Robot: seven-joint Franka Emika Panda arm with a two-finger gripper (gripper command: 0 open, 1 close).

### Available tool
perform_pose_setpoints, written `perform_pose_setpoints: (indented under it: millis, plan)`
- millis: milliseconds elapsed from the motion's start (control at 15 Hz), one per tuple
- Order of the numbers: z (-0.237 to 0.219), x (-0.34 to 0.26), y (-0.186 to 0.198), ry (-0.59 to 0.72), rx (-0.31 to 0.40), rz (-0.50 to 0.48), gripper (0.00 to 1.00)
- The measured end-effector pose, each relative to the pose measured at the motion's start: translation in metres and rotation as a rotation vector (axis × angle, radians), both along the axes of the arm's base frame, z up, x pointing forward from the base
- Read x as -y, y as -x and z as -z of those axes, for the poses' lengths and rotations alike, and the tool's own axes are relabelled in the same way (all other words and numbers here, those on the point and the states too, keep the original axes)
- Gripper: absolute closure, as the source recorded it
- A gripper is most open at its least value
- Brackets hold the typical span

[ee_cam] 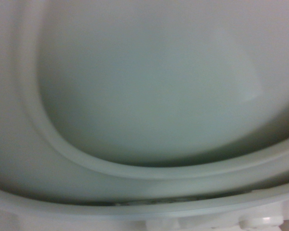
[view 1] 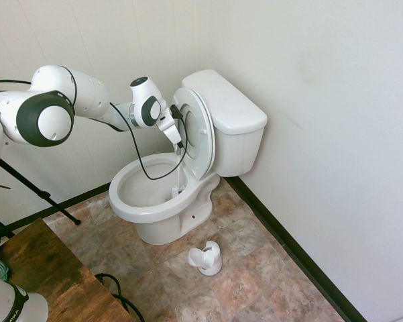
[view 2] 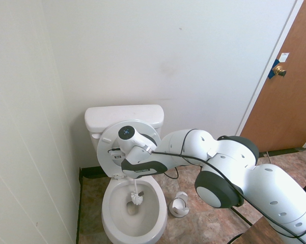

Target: Clean the toilet

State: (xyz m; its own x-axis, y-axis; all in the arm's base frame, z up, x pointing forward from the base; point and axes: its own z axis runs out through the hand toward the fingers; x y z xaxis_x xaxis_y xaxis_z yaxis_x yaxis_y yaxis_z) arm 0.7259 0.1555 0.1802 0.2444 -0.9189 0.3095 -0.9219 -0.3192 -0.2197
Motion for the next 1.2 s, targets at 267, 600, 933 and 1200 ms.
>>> perform_pose_setpoints:
  millis: [267, 600, 933, 1200]
  plan:
    - [-0.005, 0.006, 0.031, 0.0, -0.046, 0.002, 1.0]
    - [-0.004, -0.014, 0.068, 0.017, -0.116, -0.08, 1.0]
    - [0.003, -0.065, 0.103, 0.034, -0.2, -0.222, 1.0]
    - [0.001, -0.098, 0.117, 0.031, -0.226, -0.311, 1.0]
